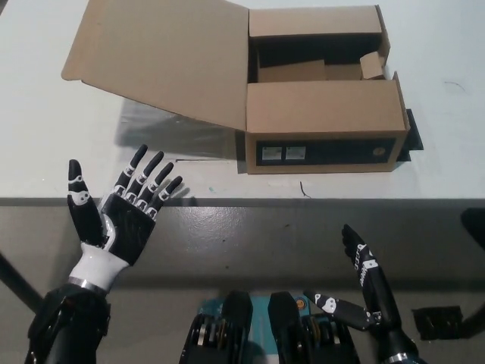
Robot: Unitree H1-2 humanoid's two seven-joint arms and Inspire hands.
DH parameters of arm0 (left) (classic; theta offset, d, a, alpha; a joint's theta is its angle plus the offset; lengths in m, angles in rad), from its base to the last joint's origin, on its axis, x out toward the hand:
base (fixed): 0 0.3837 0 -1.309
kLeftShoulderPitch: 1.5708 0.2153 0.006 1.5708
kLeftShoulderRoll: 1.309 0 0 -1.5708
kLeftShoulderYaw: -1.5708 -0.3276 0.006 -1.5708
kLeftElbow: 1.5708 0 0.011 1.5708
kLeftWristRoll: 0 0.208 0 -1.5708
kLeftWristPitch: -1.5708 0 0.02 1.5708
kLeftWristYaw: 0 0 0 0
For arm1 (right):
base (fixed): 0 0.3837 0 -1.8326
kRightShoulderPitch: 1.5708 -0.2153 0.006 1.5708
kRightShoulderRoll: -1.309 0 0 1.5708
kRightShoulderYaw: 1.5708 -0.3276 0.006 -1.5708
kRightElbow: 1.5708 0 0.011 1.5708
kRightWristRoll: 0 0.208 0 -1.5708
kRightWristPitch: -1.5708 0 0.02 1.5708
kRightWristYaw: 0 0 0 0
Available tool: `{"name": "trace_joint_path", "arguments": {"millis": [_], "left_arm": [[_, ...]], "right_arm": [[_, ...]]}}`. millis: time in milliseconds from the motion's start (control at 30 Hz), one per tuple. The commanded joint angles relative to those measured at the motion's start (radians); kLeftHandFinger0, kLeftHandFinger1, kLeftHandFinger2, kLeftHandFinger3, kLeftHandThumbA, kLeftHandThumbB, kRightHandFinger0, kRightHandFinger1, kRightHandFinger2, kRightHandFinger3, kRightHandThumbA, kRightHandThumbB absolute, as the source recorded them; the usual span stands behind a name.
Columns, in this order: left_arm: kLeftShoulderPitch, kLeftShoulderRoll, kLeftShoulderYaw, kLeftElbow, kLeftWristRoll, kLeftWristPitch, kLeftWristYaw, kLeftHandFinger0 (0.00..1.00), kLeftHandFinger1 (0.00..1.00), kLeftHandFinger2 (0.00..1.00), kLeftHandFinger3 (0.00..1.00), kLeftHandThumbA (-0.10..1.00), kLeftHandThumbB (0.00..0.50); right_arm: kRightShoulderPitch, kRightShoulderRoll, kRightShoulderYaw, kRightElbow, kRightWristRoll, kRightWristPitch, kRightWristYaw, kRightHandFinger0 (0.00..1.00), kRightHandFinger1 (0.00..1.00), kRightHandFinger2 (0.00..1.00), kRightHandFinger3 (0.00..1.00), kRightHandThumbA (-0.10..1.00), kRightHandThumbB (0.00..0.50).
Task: A small storge box is placed at the center of the table and the robot uses its left hand to push the lid and close it
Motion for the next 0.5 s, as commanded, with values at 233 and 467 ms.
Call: {"name": "trace_joint_path", "arguments": {"millis": [233, 467], "left_arm": [[-0.093, 0.002, 0.038, 0.062, -0.018, 0.008, -0.066, 1.0, 1.0, 1.0, 1.0, 1.0, 0.349], [-0.125, -0.001, 0.044, 0.087, 0.001, 0.01, -0.057, 1.0, 1.0, 1.0, 1.0, 1.0, 0.338]], "right_arm": [[-0.024, 0.006, 0.008, -0.029, -0.006, -0.051, -0.02, 1.0, 1.0, 1.0, 1.0, 1.0, 0.338], [-0.024, 0.007, 0.009, -0.029, -0.005, -0.051, -0.021, 1.0, 1.0, 1.0, 1.0, 1.0, 0.336]]}}
